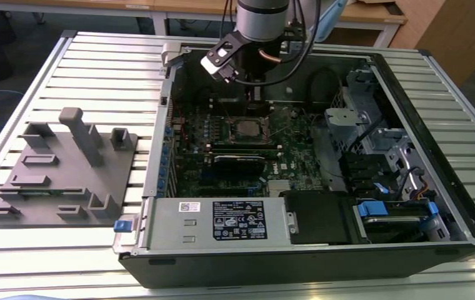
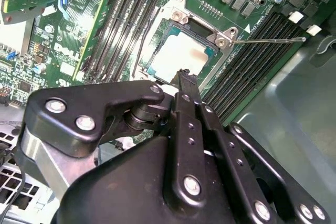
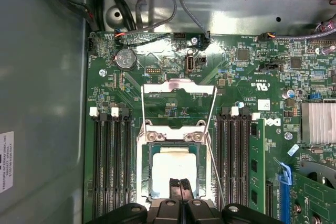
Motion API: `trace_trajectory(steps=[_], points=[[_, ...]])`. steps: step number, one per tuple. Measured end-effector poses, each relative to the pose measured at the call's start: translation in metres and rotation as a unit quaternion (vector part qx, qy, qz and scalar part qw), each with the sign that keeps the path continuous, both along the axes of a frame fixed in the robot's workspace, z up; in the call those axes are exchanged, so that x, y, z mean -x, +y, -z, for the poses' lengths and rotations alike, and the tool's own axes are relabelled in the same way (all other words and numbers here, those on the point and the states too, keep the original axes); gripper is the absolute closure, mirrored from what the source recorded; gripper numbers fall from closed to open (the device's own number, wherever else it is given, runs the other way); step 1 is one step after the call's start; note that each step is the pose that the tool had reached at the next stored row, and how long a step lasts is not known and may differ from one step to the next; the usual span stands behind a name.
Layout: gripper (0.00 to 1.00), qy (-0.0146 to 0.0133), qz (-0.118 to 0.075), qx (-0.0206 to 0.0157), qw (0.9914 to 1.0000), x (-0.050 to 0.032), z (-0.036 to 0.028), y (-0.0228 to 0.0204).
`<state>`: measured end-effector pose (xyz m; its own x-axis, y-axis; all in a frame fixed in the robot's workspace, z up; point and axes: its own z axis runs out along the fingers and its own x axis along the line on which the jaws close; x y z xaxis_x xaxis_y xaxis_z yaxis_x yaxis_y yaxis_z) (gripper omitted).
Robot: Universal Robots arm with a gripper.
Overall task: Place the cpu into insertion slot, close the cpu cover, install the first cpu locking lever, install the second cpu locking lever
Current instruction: 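Close the cpu cover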
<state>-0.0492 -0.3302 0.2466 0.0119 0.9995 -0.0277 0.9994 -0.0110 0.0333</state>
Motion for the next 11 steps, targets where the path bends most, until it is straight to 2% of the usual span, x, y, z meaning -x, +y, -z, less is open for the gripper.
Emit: trace_trajectory(steps=[4,11], points=[[0.89,0.0001,0.0,0.0002,1.0,0.0,-0.0012,-0.0001],[0.89,0.0,0.0,0.0,1.0,0.0,-0.009,0.0]])
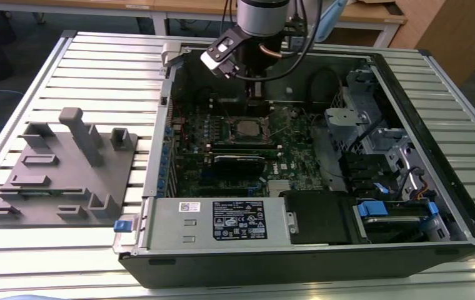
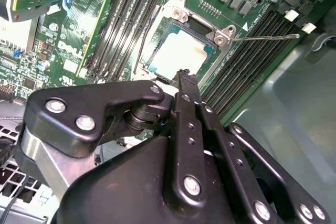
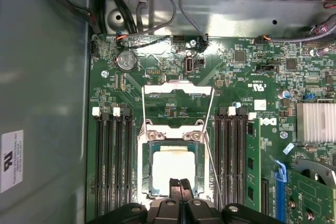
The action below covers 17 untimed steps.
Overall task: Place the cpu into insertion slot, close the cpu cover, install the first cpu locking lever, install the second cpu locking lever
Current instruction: 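Close the cpu cover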
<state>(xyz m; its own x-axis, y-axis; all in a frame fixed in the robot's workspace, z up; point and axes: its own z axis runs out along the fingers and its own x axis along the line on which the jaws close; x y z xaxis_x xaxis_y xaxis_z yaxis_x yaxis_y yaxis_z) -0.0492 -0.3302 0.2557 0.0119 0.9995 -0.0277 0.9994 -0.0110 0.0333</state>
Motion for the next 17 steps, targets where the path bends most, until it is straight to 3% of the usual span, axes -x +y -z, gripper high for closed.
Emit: trace_trajectory(steps=[4,17], points=[[0.89,0.0,0.0,0.0,1.0,0.0,-0.0037,0.0],[0.89,0.0,0.0,0.0,1.0,0.0,-0.0059,0.0]])
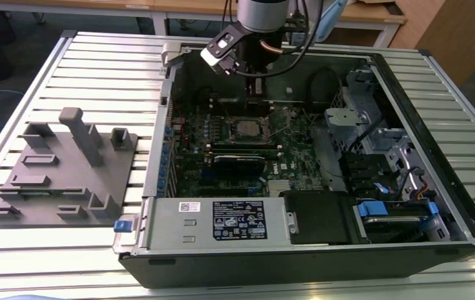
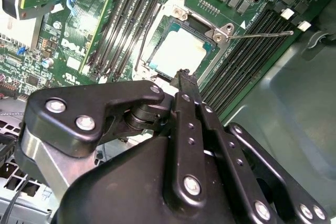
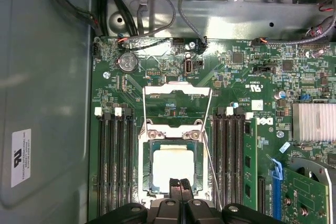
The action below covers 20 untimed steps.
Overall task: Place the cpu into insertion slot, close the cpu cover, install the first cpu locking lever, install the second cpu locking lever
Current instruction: 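Close the cpu cover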
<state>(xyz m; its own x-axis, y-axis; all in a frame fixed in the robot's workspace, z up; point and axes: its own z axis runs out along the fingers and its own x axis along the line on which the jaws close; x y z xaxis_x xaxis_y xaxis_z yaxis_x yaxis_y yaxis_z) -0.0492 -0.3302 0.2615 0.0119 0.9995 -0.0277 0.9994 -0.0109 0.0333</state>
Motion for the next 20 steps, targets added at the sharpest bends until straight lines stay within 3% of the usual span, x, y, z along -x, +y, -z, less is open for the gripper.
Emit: trace_trajectory(steps=[14,20], points=[[0.89,0.0,0.0,-0.0001,1.0,-0.0043,0.0002,0.0],[0.89,0.0,0.0,-0.0001,1.0,-0.0102,0.0014,0.0]])
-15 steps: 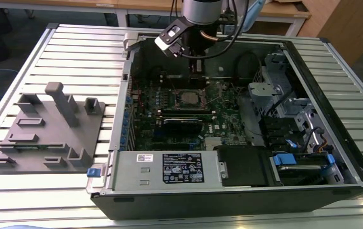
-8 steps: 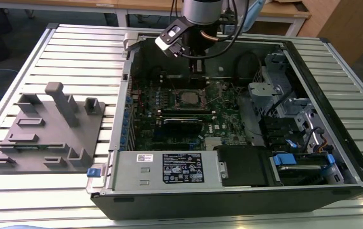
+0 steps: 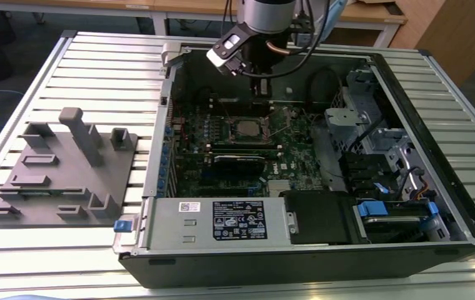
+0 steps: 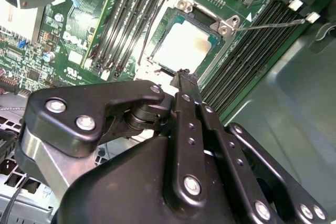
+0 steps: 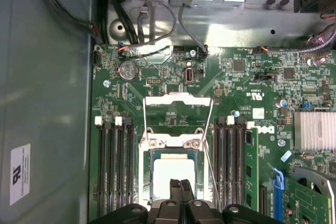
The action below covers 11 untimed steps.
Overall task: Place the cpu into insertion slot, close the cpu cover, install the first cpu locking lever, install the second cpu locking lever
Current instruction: 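Close the cpu cover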
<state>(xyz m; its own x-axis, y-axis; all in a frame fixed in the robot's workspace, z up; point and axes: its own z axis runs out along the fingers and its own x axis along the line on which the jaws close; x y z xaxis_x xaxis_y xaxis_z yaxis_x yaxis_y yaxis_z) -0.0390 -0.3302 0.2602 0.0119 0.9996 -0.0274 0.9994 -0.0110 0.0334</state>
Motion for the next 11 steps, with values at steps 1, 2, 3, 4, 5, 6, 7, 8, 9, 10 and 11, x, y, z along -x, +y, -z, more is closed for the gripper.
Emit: trace_trajectory(steps=[1,2,3,4,5,6,7,8,9,10,11], points=[[0.89,0.0,0.0,0.0,1.0,-0.0012,0.0002,0.0],[0.89,0.0,0.0,0.0,1.0,-0.0026,0.0003,0.0],[0.89,0.0,0.0,0.0,1.0,-0.0037,0.0005,0.0],[0.89,0.0,0.0,0.0,1.0,-0.0047,0.0006,0.0],[0.89,0.0,0.0,0.0,1.0,-0.0056,0.0007,0.0],[0.89,0.0001,0.0,0.0,1.0,-0.0065,0.0008,0.0],[0.89,0.0,0.0,0.0,1.0,-0.0073,0.0009,0.0],[0.89,0.0,0.0,0.0,1.0,-0.0081,0.001,0.0],[0.89,0.0,0.0,0.0,1.0,-0.009,0.0011,0.0],[0.89,0.0,0.0,0.0,1.0,-0.0099,0.0012,0.0],[0.89,0.0,0.0,0.0,1.0,-0.0109,0.0013,0.0]])
